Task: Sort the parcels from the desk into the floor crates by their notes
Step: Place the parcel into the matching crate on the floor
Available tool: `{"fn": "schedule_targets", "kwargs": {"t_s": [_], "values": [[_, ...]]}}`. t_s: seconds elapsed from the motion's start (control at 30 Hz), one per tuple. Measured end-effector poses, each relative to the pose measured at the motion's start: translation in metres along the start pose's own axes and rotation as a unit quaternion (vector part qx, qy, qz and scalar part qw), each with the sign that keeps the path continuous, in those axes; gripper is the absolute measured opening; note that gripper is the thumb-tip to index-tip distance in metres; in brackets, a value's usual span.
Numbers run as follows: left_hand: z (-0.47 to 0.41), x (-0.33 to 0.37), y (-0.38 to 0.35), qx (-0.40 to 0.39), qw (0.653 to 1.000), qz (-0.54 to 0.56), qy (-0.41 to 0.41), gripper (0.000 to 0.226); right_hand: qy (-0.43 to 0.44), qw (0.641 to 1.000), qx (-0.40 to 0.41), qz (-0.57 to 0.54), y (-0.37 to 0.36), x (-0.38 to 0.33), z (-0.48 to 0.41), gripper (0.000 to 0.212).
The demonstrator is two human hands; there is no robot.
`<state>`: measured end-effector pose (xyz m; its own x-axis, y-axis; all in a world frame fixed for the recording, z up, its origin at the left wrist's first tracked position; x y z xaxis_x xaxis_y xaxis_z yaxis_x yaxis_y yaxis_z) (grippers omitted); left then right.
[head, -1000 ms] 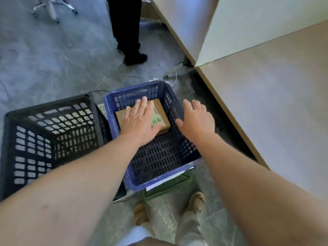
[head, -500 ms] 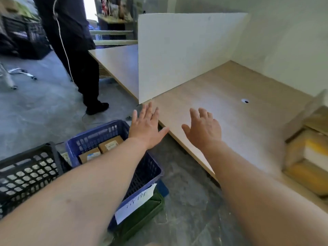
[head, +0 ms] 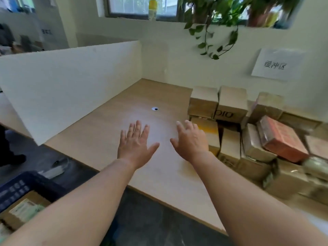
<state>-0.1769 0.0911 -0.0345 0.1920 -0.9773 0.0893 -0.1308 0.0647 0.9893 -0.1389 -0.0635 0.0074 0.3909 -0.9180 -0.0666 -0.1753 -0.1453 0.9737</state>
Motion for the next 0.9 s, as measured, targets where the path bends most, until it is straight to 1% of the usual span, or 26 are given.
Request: {"fn": "schedule_targets", "kwargs": {"t_s": [0.27,0.43,0.57,0.7,0.9], "values": [[-0.017,0.145,-0.017,-0.010,0.995,0.003,-0.097,0.074,-0.075,0.997,0.008,0.014,0.012,0.134,0.038,0.065],[-0.022,0.227,-0.027,-0.008,0.986,0.013,-0.166,0.075,-0.135,0.990,0.019,0.030,0.025,0.213,0.065,0.063],[-0.023,0.275,-0.030,-0.010,0.977,0.013,-0.214,0.075,-0.197,0.980,0.033,0.028,0.032,0.267,0.086,0.062],[-0.031,0.314,-0.039,-0.020,0.970,0.010,-0.241,0.074,-0.244,0.969,0.018,0.032,0.030,0.308,0.105,0.059],[-0.056,0.386,-0.050,-0.034,0.955,0.053,-0.290,0.075,-0.317,0.948,0.017,0.020,0.026,0.368,0.122,0.057]]}}
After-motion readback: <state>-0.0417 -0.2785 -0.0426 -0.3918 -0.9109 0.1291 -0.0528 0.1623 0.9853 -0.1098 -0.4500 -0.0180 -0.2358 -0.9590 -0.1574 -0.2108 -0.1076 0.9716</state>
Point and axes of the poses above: each hand's wrist, its own z-axis away from the middle knuckle, its own y-axis out of the back of the hand, x = y × z, the point moved 7 cm from there along -z, towards the middle knuckle, and after that the axes turned 2 degrees about -z, right-handed, at the moved point
